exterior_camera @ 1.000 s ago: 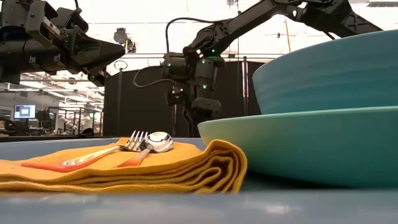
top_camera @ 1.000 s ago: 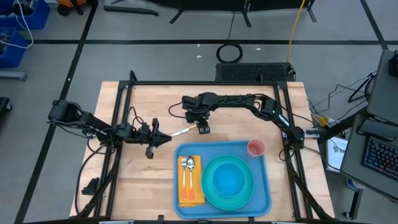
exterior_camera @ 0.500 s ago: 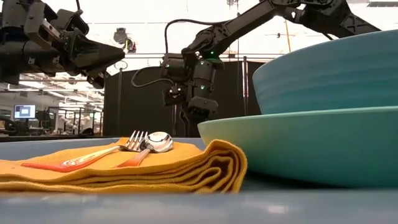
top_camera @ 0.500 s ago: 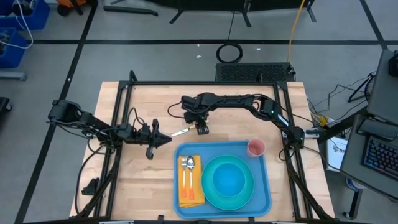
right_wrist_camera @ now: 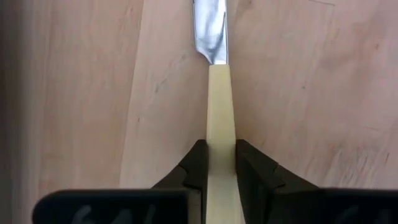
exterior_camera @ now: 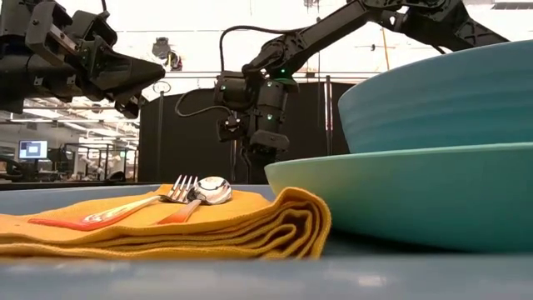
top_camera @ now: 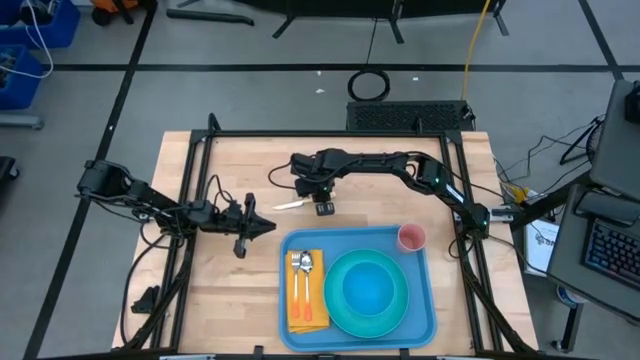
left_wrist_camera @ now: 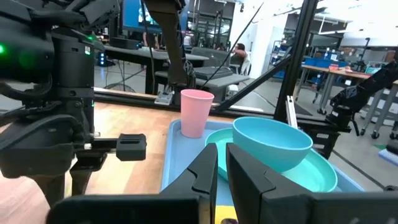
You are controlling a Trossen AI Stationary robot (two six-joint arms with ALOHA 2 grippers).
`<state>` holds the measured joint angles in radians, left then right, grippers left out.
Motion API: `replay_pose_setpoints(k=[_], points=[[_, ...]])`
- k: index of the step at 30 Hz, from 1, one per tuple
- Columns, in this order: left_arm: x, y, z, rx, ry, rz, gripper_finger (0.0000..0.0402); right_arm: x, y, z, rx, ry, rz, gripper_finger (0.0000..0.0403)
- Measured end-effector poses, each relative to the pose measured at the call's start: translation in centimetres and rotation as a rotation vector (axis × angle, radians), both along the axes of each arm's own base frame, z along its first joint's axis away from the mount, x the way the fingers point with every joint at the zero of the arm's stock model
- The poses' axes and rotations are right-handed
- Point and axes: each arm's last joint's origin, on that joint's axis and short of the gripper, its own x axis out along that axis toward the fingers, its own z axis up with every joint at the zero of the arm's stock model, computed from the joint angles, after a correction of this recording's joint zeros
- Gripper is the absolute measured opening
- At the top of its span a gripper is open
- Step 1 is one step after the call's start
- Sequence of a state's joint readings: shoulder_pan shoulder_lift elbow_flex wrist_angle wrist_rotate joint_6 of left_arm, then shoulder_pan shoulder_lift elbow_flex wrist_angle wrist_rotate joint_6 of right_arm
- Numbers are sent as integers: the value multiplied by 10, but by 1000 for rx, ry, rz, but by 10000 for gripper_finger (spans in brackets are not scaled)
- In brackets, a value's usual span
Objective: Set up tray
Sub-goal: Put the yellow table knife on the orange table napkin to the right of the orange spoon
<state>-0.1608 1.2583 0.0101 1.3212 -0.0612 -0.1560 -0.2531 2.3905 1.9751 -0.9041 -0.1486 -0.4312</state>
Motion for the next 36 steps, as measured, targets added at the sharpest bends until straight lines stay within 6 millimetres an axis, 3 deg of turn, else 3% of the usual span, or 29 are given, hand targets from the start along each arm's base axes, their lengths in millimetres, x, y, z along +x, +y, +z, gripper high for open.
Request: replay_pose_setpoints(k=[7, 18, 27, 36], points=[[0, 1, -3, 8, 34, 40, 37, 0, 0, 8, -11, -15, -75, 42], [0, 2, -4, -3, 41, 52, 37, -6, 3, 48, 15, -75, -226, 42], [0, 1, -5, 1, 48, 44, 37, -12, 4, 60, 83, -41, -496, 42], [0, 2, -7, 37, 67, 50, 37, -14, 22, 83, 142, -65, -670, 42]])
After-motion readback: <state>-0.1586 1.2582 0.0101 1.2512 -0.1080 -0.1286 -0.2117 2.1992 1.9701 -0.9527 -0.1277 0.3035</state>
